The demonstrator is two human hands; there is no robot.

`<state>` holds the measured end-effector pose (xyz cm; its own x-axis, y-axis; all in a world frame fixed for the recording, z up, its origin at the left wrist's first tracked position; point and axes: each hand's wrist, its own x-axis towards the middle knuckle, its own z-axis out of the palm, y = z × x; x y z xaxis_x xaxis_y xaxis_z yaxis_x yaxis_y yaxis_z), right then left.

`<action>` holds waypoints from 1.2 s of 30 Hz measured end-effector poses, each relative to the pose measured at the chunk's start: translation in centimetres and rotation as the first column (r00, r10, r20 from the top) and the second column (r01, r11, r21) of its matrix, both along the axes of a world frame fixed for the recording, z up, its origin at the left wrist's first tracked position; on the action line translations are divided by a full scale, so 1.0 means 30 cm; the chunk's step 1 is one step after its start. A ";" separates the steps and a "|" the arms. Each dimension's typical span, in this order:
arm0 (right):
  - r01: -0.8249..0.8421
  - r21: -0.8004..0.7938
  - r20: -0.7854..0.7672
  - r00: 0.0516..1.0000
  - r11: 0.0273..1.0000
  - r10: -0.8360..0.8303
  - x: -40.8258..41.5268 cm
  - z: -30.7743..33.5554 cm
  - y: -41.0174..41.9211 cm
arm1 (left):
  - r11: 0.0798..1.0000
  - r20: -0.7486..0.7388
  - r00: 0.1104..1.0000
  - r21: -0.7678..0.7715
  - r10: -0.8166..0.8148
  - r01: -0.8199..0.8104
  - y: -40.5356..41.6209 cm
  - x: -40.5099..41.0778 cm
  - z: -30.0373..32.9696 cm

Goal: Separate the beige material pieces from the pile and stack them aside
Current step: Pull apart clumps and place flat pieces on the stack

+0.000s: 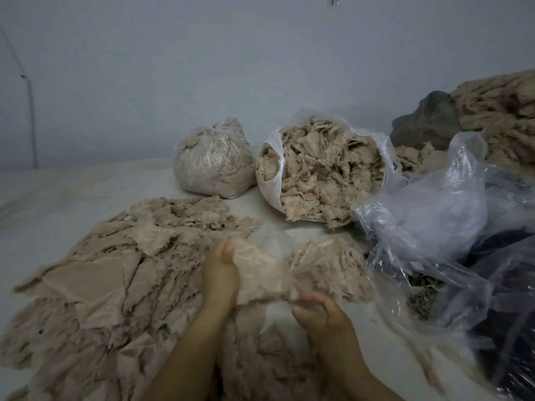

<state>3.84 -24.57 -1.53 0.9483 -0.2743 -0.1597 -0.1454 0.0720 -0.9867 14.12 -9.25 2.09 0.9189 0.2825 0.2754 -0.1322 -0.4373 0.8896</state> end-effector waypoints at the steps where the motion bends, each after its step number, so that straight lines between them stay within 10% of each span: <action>1: -0.037 -0.062 -0.022 0.999 0.997 0.036 -0.018 -0.018 -0.011 | 1.000 0.023 1.000 -0.009 0.018 -0.017 0.024 0.013 0.015; 6: -0.133 -0.216 -0.013 0.991 0.967 0.133 -0.026 -0.003 -0.008 | 0.962 0.063 0.961 0.063 -0.268 0.265 -0.008 -0.007 0.094; 14: 0.000 0.550 0.072 0.996 0.835 -0.047 0.118 0.077 0.007 | 0.897 0.046 0.925 -0.231 -0.378 0.378 -0.114 -0.021 0.094; 17: 0.194 0.197 0.104 0.971 0.961 -0.217 0.169 0.082 -0.053 | 0.941 -0.019 0.946 -0.114 -0.322 0.318 -0.152 0.013 0.077; 20: 0.354 -0.150 0.122 0.933 0.923 -0.338 0.209 0.089 -0.139 | 0.874 -0.191 0.906 -0.396 -0.378 0.281 -0.188 0.022 0.058; 23: 0.465 -0.484 0.255 0.886 0.741 -0.388 0.200 0.060 -0.184 | 0.861 -0.258 0.877 -0.430 -0.405 0.272 -0.175 0.013 0.025; 25: 0.440 -0.687 0.429 0.888 0.579 -0.167 0.192 0.023 -0.167 | 0.848 -0.248 0.872 -0.449 -0.422 0.283 -0.148 0.005 0.012; 27: 0.231 -0.862 0.291 0.954 0.452 0.067 0.199 -0.028 -0.145 | 0.841 -0.245 0.856 -0.434 -0.456 0.323 -0.115 -0.002 0.000; 32: -0.258 -0.935 -0.244 0.966 0.245 0.083 0.260 -0.084 -0.213 | 0.835 -0.230 0.807 -0.249 -0.543 0.491 -0.012 -0.039 0.001; 36: 0.004 -0.926 0.020 0.999 0.379 0.038 0.212 -0.021 -0.157 | 0.851 -0.231 0.828 -0.003 -0.511 0.524 0.078 -0.074 0.005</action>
